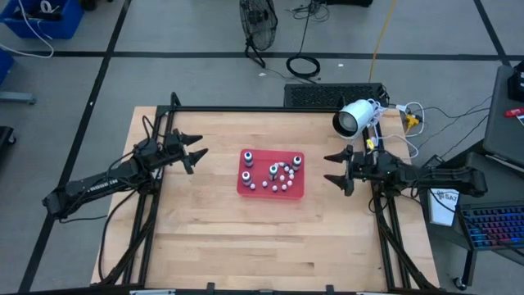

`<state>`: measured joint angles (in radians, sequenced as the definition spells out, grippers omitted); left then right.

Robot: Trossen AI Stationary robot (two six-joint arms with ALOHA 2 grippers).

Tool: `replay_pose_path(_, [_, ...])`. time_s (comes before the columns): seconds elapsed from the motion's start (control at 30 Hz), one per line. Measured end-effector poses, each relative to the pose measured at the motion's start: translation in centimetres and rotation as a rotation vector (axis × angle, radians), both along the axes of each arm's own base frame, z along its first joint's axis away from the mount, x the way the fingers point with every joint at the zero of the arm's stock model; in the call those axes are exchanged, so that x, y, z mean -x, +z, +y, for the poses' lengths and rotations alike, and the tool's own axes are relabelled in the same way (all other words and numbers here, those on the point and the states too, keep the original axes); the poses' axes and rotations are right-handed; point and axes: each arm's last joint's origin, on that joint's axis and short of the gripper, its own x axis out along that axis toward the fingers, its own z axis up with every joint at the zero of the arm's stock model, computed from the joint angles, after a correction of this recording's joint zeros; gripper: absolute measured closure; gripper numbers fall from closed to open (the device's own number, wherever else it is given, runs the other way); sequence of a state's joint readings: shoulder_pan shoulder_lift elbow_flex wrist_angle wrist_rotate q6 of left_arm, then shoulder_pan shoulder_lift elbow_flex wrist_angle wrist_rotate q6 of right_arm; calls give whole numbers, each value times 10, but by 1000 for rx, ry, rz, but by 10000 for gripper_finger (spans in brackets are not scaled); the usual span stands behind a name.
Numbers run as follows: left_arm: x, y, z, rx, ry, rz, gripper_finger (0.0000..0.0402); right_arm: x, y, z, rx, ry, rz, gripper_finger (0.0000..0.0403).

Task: Pick & Place food coloring
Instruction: Return to Home Position

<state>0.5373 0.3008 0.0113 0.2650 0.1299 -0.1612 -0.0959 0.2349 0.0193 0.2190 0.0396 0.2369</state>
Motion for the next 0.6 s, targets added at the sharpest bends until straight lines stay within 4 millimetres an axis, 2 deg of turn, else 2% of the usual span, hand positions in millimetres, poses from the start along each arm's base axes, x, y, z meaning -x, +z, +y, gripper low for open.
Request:
replay_pose_path(0.1, [0, 0, 0, 0, 0, 0, 96, 0, -4, 0, 36, 16, 46, 53])
replay_pose_path(0.6, [0, 0, 0, 0, 0, 0, 96, 0, -3, 0, 37, 17, 32, 53])
